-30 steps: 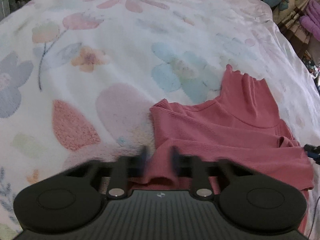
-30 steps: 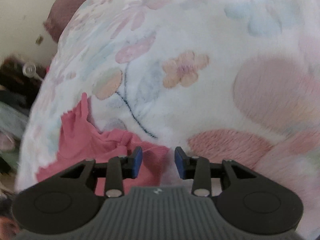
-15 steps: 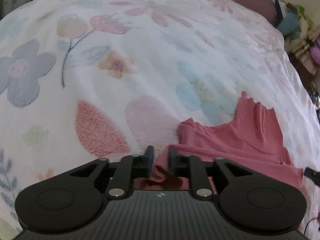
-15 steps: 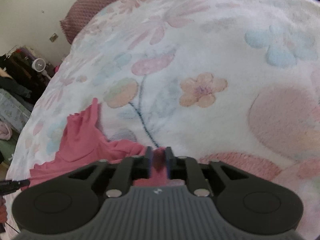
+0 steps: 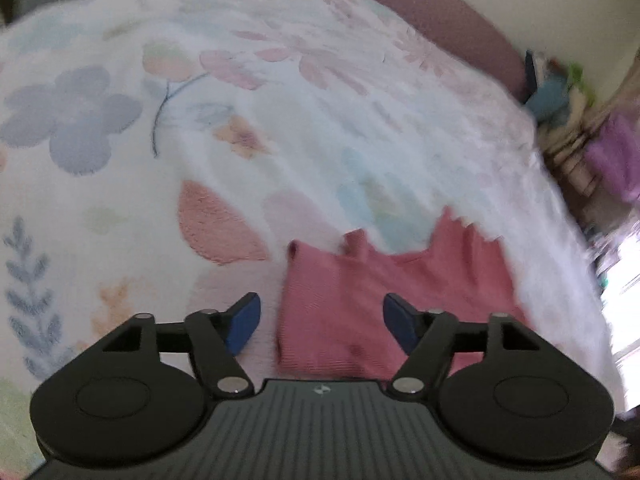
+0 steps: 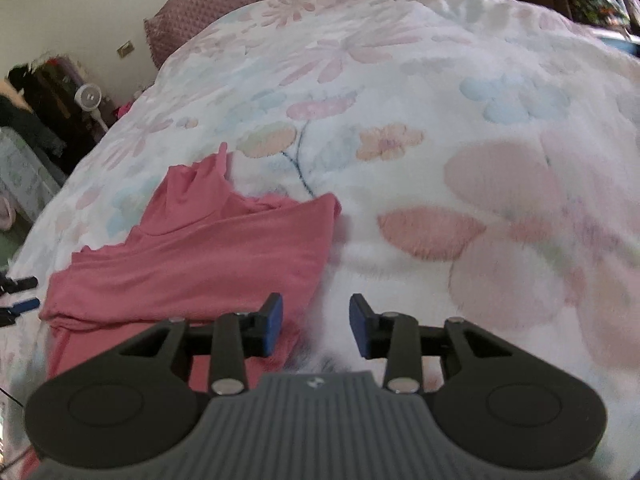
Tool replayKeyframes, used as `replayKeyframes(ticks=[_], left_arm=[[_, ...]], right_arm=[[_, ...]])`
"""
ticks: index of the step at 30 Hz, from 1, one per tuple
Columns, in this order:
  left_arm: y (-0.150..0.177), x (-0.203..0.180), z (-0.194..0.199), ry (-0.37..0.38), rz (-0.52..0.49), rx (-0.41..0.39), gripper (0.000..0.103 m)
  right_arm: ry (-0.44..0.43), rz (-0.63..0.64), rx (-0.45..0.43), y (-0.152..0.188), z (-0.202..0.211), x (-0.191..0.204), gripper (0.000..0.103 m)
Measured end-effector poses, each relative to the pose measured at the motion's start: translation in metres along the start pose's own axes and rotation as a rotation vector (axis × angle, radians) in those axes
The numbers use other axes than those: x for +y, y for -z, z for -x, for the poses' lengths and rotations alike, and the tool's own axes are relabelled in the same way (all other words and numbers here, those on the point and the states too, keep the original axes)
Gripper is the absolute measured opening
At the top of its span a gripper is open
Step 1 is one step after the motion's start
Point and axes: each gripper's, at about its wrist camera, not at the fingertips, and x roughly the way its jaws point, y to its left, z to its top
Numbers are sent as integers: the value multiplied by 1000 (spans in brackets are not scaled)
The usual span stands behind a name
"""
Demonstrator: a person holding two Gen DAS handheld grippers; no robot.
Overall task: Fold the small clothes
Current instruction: 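Open both grippers and lift them away from the folded shirt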
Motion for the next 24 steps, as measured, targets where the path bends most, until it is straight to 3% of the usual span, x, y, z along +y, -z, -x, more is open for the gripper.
replayKeyframes(ticks=[2,4,5,9,13,15,17,19,21,24], left_arm=[[1,0,-13,-45,9,35,61],[2,5,-18,0,50,48,9],[2,6,-16,30,63,38,3],[-5,-19,11,104,8,-79,3],[-15,-75,11,57,-222,-34,3],[-15,-104,-2,-1,-326,25,4],[-6,-121,-16,-31,-384,70,8],[5,-131,-30,-16,-413,103,29],[10,-132,-38,25,-420,133,41],[6,-125,-38,62,-374,130,44]], right_arm=[[-8,-30,5,6,-1,2,34],[-4,-36,-3,11,2,7,34],[-5,-32,-10,13,4,11,34],[-13,-27,-18,24,12,18,34],[-44,-122,7,31,11,4,34],[-51,-163,5,33,12,-2,35],[-57,-177,-5,34,16,-3,35],[-68,-187,-8,35,20,-4,35],[-65,-179,-12,36,24,-4,35],[-58,-179,-16,36,30,-9,35]])
